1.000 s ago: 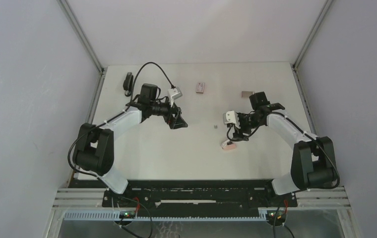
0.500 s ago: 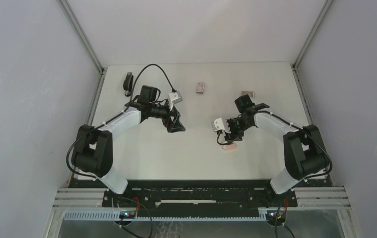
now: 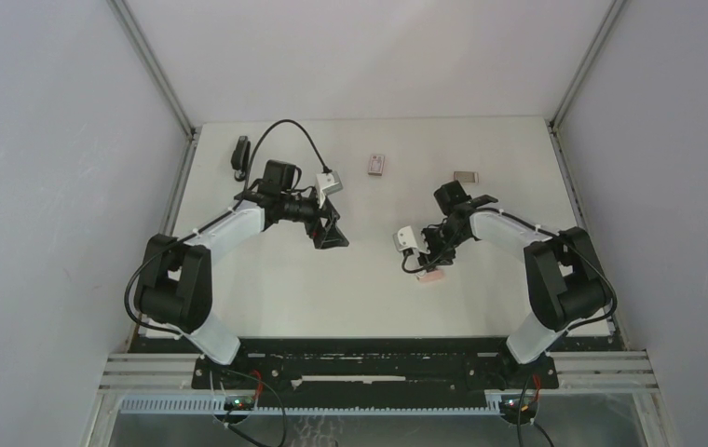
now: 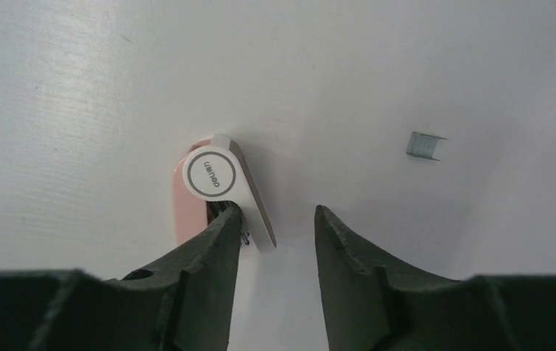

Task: Unload the staples from the stapler
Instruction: Pick up the stapler from the center of the board.

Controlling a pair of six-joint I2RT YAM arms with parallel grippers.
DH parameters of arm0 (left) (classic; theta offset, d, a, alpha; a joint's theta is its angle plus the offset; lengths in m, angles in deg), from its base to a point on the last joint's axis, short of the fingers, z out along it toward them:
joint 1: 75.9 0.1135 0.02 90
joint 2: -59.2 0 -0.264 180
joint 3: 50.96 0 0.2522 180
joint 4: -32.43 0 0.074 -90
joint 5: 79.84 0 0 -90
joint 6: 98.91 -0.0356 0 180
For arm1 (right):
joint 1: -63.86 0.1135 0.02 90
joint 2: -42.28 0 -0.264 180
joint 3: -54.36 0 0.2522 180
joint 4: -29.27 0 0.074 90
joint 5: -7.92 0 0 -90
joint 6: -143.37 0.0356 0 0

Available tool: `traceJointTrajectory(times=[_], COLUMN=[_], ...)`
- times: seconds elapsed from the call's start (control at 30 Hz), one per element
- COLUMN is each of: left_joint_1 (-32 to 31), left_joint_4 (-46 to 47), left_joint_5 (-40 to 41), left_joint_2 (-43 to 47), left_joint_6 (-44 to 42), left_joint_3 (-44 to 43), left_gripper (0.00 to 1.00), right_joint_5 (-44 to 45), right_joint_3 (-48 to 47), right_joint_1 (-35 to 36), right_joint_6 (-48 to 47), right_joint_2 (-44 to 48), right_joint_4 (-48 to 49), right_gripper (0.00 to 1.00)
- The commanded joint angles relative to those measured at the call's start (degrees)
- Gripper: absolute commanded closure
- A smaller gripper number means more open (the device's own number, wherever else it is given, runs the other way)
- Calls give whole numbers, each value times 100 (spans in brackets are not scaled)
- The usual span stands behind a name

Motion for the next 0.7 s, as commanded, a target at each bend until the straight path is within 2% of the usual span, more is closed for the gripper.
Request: traceJointTrajectory(times=[0.0,0.1,0.4,0.67], left_joint_1=[13,16,13,16], left_joint_4=[204,216,214,204], left_joint_5=[-220,-214,-204,-237], left_joint_2=[141,144,178,200], left_joint_6=[45,54,55,47], left_joint_3=[-119,-119,-128,-126], left_gripper=[0,0,0,0], right_joint_5=[123,179,223,290], right_joint_3=[-110,-115,-114,-132], right_joint_1=[84,128,149,166], right_joint_6=[40,90,91,157], right_joint_2=[-94,-133,-271,-335], right_joint_4=[172,185,77,-15], right_gripper=[61,66,67,86])
